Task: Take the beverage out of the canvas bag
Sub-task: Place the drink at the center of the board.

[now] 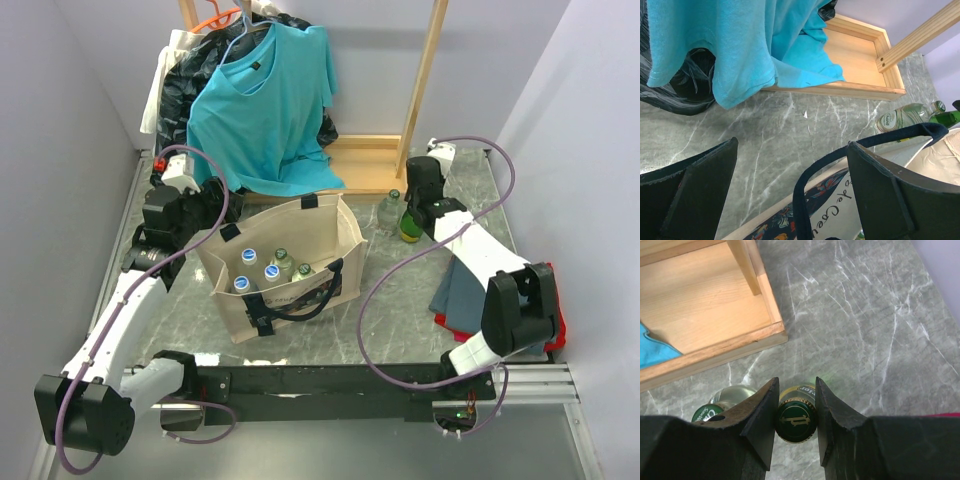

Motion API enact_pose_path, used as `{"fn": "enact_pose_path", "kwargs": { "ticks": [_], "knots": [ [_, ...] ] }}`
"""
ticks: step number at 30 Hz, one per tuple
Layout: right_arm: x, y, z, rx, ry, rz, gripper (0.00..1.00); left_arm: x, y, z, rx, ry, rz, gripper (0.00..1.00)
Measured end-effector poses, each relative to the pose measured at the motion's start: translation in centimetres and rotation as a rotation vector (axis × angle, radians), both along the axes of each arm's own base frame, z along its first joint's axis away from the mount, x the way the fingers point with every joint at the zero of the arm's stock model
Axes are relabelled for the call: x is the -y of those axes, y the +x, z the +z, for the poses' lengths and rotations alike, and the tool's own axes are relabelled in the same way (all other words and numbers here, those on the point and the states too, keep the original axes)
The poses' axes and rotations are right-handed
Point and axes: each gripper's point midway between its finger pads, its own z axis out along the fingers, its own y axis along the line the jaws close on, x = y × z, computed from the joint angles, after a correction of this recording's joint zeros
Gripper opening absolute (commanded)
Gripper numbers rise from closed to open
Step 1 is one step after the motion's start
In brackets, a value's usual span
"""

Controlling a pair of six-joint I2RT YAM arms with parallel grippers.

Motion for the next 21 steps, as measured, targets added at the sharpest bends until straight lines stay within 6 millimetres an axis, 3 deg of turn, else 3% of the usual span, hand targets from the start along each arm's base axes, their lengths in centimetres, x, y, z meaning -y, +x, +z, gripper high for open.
{"fn": "enact_pose_path", "kwargs": {
  "ticks": [11,12,14,16,20,21],
  "knots": [
    [-0.13,0.69,-0.61,0.003,0.009,-0.003,0.02,0.0,-0.01,-0.05,-0.002,0.0,0.0,0.96],
    [-0.11,0.71,-0.6,0.003,0.01,-0.004,0.15,0.0,-0.01,-0.06,-0.002,0.001,0.0,0.96],
    [-0.08,0.73,-0.62,0.004,0.014,-0.007,0.22,0.0,-0.01,-0.05,-0.002,0.0,0.0,0.96],
    [-0.08,0.72,-0.63,0.004,0.016,-0.008,0.38,0.0,-0.01,-0.06,-0.002,0.001,0.0,0.96],
    [-0.08,0.69,-0.64,0.002,0.017,-0.01,0.4,0.0,-0.01,-0.06,-0.002,0.0,0.0,0.96],
    [-0.08,0.66,-0.66,0.0,0.017,-0.009,0.47,0.0,-0.01,-0.05,-0.002,0.0,0.0,0.96]
  ]
}}
